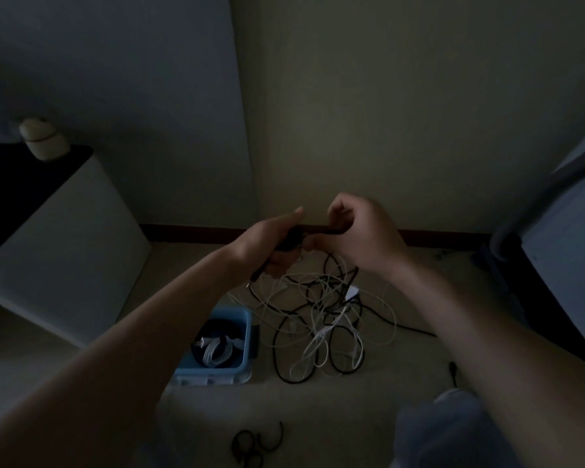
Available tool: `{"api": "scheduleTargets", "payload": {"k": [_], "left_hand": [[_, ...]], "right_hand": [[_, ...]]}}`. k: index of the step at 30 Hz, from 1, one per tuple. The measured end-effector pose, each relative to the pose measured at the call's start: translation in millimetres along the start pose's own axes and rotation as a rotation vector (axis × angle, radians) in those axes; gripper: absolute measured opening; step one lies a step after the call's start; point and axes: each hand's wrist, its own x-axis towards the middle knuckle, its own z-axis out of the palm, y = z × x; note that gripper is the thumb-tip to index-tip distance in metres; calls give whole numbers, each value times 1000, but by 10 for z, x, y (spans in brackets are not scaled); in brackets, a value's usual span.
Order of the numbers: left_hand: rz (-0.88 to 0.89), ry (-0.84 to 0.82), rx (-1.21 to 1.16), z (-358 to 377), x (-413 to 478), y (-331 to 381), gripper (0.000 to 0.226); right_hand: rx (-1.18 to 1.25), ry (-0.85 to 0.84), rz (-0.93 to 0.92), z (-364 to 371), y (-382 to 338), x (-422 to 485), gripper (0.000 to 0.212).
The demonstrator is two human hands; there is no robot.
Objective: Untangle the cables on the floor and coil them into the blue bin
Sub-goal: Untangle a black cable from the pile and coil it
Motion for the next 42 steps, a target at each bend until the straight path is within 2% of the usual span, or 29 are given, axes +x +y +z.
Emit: {"api": "scheduleTargets", "payload": {"k": [2, 5, 7, 10, 14, 18, 20, 22, 26, 30, 32, 36, 40, 42], "left_hand": [[-36, -82, 50, -9, -34, 19, 43], [-92, -103, 188, -22, -66, 33, 33], [-121, -145, 191, -8, -96, 37, 34], [-109, -180, 145, -3, -117, 34, 38], [-73, -274, -180, -62, -103, 25, 34], [29, -501, -520, -134, -98, 54, 33], [95, -543, -654, -152, -88, 75, 32], [159, -472, -752, -163, -81, 102, 32], [196, -56, -869, -144, -117, 131, 35], [249, 202, -955, -70, -117, 157, 31], [260, 274, -984, -71, -106, 177, 29], [290, 322, -1006, -175, -65, 141, 34], [332, 388, -908, -285, -12, 91, 38], [347, 438, -867, -283, 5, 91, 37]], "right_hand": [[-170, 38, -40, -20, 20, 6, 48], [-283, 33, -82, -11, 30, 15, 46], [-263, 4, -98, -13, 48, 26, 38], [-93, -77, -83, -59, 97, 64, 16], [29, -154, 9, -108, 245, 103, 14], [87, -237, 159, -93, 328, 109, 59], [147, -305, 179, -89, 326, 113, 59], [233, -367, 243, -81, 329, 90, 49], [328, -420, 422, -44, 376, 51, 38], [349, -449, 467, 12, 312, 37, 24], [357, -515, 491, 42, 276, 13, 18], [402, -637, 558, 75, 237, -36, 26], [293, -637, 453, 95, 217, -32, 26], [316, -651, 474, 89, 199, -34, 27]]}}
